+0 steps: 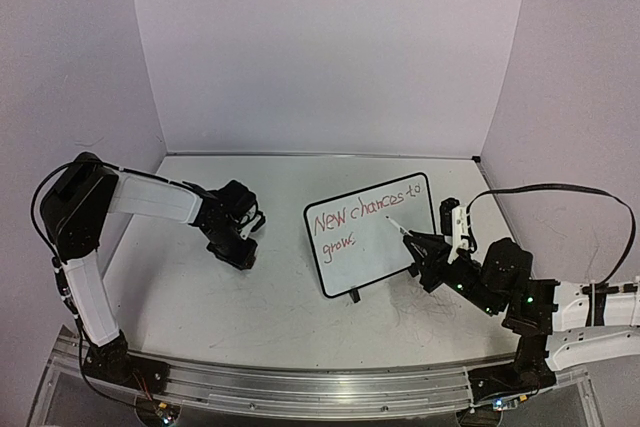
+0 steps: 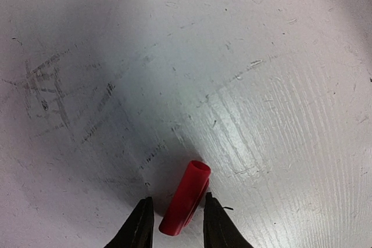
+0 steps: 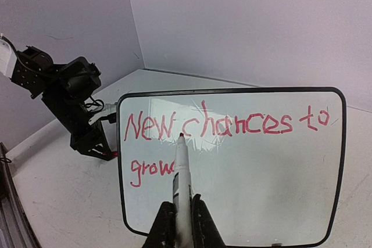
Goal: Write a sentence on the whiteboard
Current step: Pick up the pen cap from the center of the board.
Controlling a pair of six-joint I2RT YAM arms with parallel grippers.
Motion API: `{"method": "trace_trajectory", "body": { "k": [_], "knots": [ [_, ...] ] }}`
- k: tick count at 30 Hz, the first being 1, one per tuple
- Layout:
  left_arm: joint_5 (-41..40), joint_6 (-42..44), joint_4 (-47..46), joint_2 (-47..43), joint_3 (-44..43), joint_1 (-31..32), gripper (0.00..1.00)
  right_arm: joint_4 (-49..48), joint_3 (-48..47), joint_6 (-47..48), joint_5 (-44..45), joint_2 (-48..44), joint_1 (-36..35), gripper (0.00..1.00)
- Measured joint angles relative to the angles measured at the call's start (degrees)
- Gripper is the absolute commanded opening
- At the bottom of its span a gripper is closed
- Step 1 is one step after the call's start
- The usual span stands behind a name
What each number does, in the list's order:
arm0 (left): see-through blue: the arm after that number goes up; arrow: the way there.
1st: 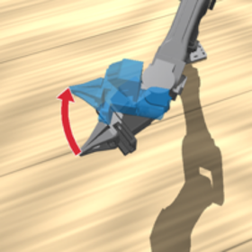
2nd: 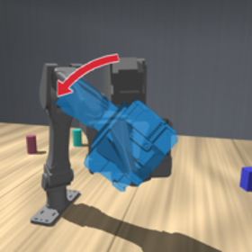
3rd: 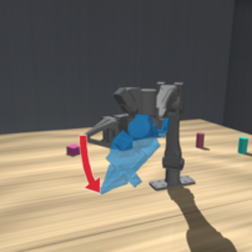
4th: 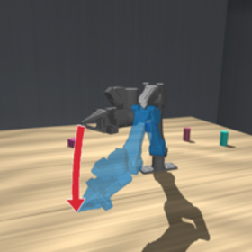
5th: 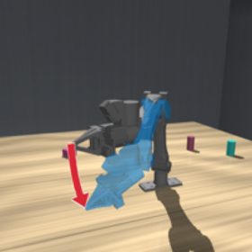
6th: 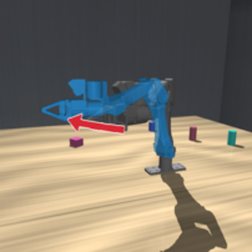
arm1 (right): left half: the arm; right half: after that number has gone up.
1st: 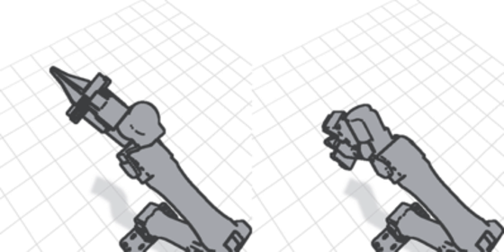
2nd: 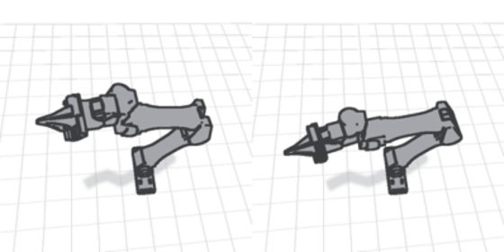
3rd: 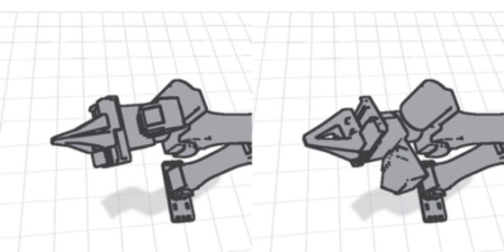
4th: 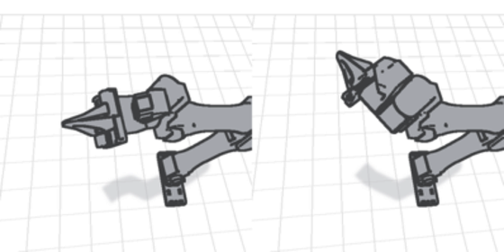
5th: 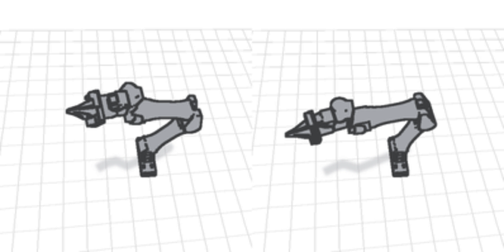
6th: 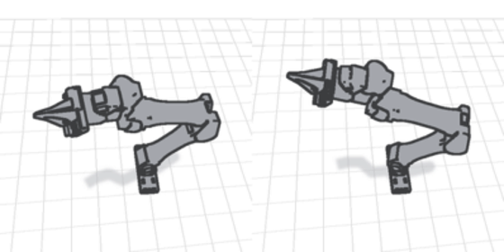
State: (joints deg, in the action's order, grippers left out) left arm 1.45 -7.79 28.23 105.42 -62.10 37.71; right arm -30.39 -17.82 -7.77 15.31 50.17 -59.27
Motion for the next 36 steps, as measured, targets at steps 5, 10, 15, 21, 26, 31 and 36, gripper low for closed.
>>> {"method": "trace_trajectory", "body": {
  "k": [5,10,15,21,26,31,36],
  "knots": [
    [-0.66,0.26,0.52,0.41,-0.55,0.28,0.28,0.0,0.0,0.0,0.0,0.0,-0.01,0.0],
    [-1.57,0.34,0.81,0.7,-0.91,0.65,0.25,0.0,0.0,0.0,-0.02,0.0,0.0,0.0],
    [-2.48,0.44,1.2,1.17,-1.45,0.98,0.2,0.0,0.0,0.0,-0.02,0.02,0.0,0.0],
    [-3.16,0.44,1.2,1.52,-1.89,1.42,0.11,0.0,0.0,0.0,-0.02,0.11,0.0,0.0],
    [-2.64,0.44,-0.04,1.58,-1.99,2.08,0.05,0.0,0.0,0.0,-0.02,0.35,0.0,0.0],
    [-2.17,0.44,-0.21,1.42,-1.97,2.58,0.0,0.0,0.0,0.0,-0.02,0.47,0.0,0.0],
    [-1.47,0.36,0.42,-0.83,-0.87,2.83,0.0,-0.02,0.0,0.0,0.0,1.06,0.0,0.0]
  ]
}}
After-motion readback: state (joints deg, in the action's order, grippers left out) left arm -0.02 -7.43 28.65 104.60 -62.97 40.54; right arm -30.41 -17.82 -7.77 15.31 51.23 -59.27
